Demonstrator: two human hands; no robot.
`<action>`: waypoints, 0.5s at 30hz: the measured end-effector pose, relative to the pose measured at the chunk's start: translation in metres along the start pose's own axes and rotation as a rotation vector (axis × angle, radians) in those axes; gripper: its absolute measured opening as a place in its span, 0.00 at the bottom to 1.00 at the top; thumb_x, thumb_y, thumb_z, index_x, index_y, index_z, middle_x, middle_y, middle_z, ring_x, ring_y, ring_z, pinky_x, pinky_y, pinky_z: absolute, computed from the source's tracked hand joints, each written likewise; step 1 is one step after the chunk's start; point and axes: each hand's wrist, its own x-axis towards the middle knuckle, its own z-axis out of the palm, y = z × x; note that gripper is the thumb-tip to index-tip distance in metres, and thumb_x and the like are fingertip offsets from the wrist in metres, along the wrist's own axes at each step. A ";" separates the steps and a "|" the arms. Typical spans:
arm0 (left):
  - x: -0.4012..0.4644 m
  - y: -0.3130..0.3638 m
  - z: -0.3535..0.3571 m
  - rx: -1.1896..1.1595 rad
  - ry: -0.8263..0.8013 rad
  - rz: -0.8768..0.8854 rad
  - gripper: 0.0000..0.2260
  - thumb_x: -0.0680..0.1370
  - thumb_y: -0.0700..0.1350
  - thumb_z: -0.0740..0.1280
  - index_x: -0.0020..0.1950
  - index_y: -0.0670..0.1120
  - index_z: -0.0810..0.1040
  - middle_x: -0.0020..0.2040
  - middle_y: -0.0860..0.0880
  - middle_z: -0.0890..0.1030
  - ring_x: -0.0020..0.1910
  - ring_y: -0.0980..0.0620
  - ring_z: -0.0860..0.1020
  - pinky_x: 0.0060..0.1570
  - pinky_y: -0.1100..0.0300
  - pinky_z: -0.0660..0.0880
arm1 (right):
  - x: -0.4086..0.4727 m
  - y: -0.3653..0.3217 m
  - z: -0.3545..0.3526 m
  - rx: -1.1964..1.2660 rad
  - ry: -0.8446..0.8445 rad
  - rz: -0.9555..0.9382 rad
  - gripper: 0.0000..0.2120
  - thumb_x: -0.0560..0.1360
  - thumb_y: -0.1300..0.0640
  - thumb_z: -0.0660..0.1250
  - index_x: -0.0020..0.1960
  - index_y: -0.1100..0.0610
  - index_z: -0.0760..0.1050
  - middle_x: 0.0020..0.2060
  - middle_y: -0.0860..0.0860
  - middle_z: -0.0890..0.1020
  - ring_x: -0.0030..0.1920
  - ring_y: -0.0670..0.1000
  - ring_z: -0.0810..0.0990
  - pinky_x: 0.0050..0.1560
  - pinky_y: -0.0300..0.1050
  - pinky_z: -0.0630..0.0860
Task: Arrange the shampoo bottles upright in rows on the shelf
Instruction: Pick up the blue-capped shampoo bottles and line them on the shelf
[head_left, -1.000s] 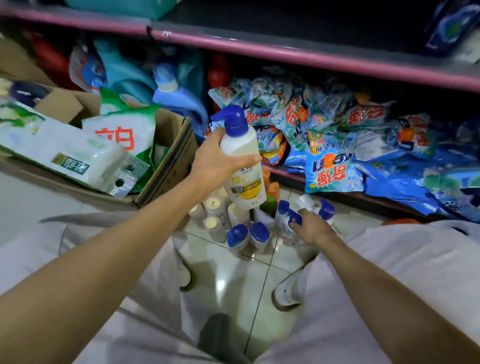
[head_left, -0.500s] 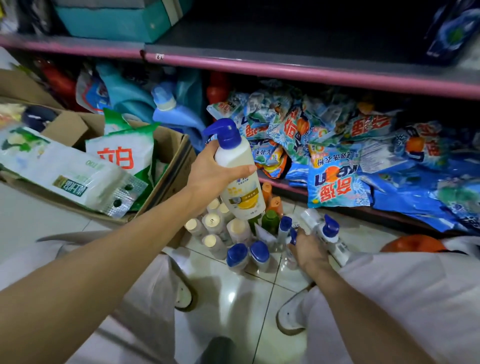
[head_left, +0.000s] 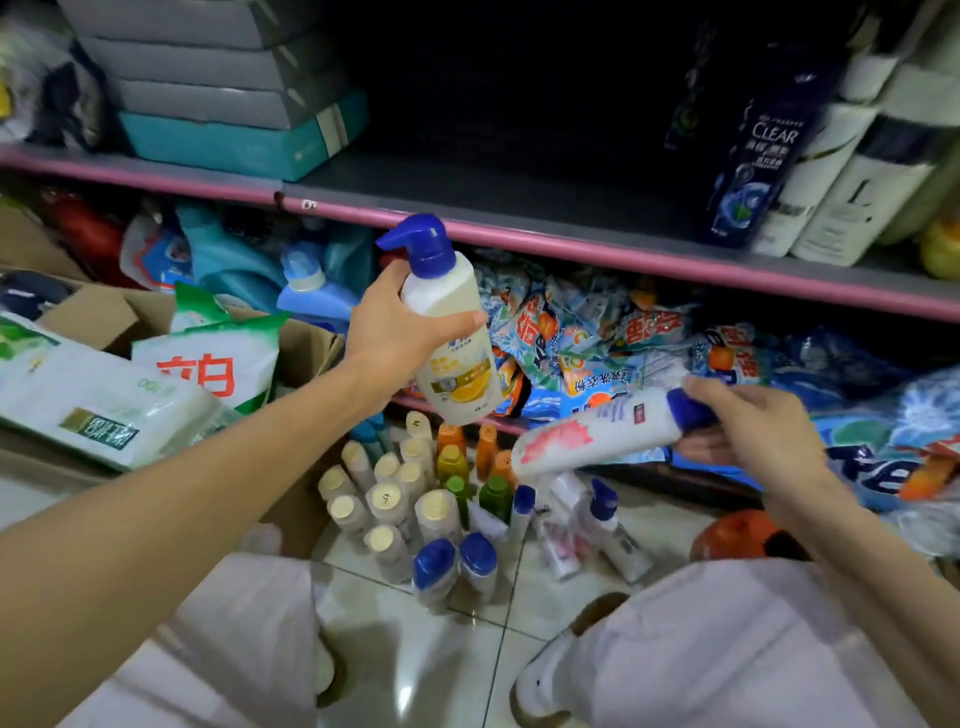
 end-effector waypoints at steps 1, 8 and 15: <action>0.004 0.007 -0.004 -0.014 0.009 0.010 0.27 0.60 0.56 0.79 0.55 0.58 0.73 0.48 0.59 0.81 0.48 0.58 0.79 0.45 0.58 0.77 | 0.002 -0.018 -0.010 0.097 0.041 -0.040 0.12 0.73 0.51 0.69 0.42 0.62 0.77 0.25 0.55 0.82 0.26 0.53 0.83 0.29 0.42 0.81; 0.015 0.042 -0.035 -0.062 0.052 0.076 0.21 0.60 0.54 0.79 0.46 0.63 0.72 0.42 0.64 0.80 0.40 0.70 0.78 0.32 0.73 0.71 | 0.031 -0.110 -0.005 0.747 0.183 -0.122 0.05 0.77 0.59 0.65 0.44 0.59 0.72 0.38 0.55 0.81 0.34 0.51 0.84 0.34 0.39 0.81; 0.007 0.044 -0.040 -0.096 0.015 0.077 0.24 0.60 0.54 0.79 0.52 0.60 0.74 0.46 0.59 0.81 0.44 0.62 0.79 0.36 0.66 0.72 | 0.078 -0.138 0.046 0.855 0.198 0.077 0.21 0.79 0.58 0.63 0.69 0.63 0.64 0.65 0.56 0.72 0.62 0.58 0.77 0.62 0.44 0.74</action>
